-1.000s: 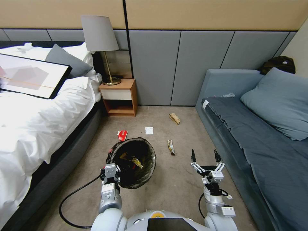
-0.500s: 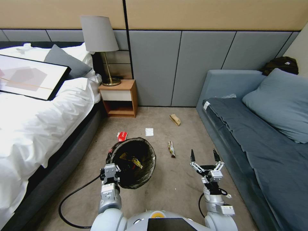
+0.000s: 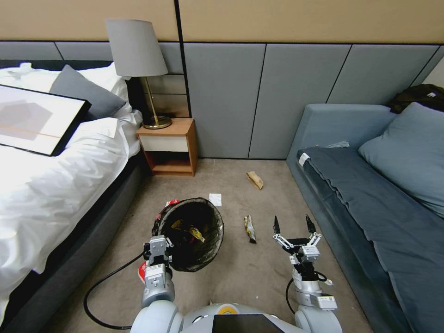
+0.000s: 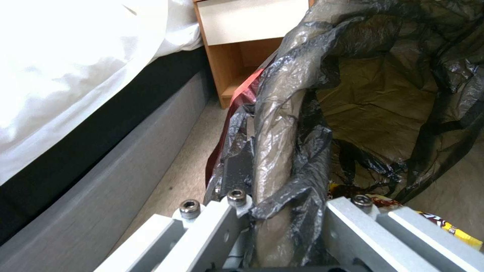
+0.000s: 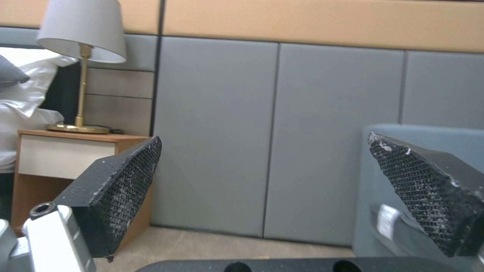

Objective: Pick up the trash bin, then pick up the garbage from the floor and place it into the trash bin.

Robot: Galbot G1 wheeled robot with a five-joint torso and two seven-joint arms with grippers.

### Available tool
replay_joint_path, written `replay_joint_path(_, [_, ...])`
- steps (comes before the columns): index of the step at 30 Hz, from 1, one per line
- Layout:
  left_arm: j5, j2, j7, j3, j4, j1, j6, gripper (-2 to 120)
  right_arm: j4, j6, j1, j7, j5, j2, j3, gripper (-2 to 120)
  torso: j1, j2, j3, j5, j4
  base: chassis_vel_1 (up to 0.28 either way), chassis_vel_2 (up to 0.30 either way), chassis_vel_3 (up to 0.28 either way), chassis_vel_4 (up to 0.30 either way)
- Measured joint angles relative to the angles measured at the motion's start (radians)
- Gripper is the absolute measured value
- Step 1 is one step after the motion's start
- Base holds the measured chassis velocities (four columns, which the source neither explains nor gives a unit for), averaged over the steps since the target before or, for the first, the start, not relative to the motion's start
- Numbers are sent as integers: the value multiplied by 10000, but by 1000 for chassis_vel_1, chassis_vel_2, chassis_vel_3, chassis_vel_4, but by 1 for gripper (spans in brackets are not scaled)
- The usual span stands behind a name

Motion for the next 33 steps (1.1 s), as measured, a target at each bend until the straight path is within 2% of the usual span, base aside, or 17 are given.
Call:
replay_joint_path(11, [0,-15,-6,22,2,11,3,1,-95,212,198,-102,-372,11,-75,100,-2,1,-1,0,-1,-17,25,31,-26])
replay_joint_path(18, [0,-11,-6,26,-9,17,6,1,61,-483,573,-3,-160,-293,-461,100,-1,0,-1,0,-1,0,0,0,0])
replay_joint_path(20, [-1,3,-6,27,-18,30,7,1,94,-1236,875,132,78,-550,-823,100,-1,0,-1,-2,0,0,0,0,0])
replay_joint_path(21, [-1,3,-6,27,-18,30,7,1,94,-1236,875,132,78,-550,-823,100,-1,0,-1,-2,0,0,0,0,0])
replay_joint_path(24, [-1,33,-6,17,-61,64,6,1,-10,-2779,1506,519,392,-813,-1392,100,-1,0,-1,0,1,0,0,0,0])
replay_joint_path(25, [-1,33,-6,17,-61,64,6,1,-10,-2779,1506,519,392,-813,-1392,100,-1,0,-1,0,1,0,0,0,0])
replay_joint_path(27, [0,42,-5,8,-75,88,6,1,-132,-3989,1905,919,760,-947,-1754,100,-1,0,0,0,1,0,0,0,0])
replay_joint_path(28, [0,46,-6,2,-76,110,6,1,-231,-4974,2175,1157,1178,-1054,-2023,100,-1,0,-1,1,1,0,0,0,0])
replay_joint_path(29, [0,46,-6,2,-76,110,6,1,-231,-4974,2175,1157,1178,-1054,-2023,100,-1,0,-1,1,1,0,0,0,0])
replay_joint_path(30, [-1,56,-5,-3,-76,119,6,1,-354,-5788,2377,1249,1549,-1156,-2177,100,-1,0,-1,-1,1,0,0,0,0])
replay_joint_path(32, [2,65,-5,4,-75,125,6,1,-894,-6655,2815,1297,2002,-1340,-2421,100,-1,0,-1,1,0,0,0,0,0])
replay_joint_path(33, [2,65,-5,4,-75,125,6,1,-894,-6655,2815,1297,2002,-1340,-2421,100,-1,0,-1,1,0,0,0,0,0])
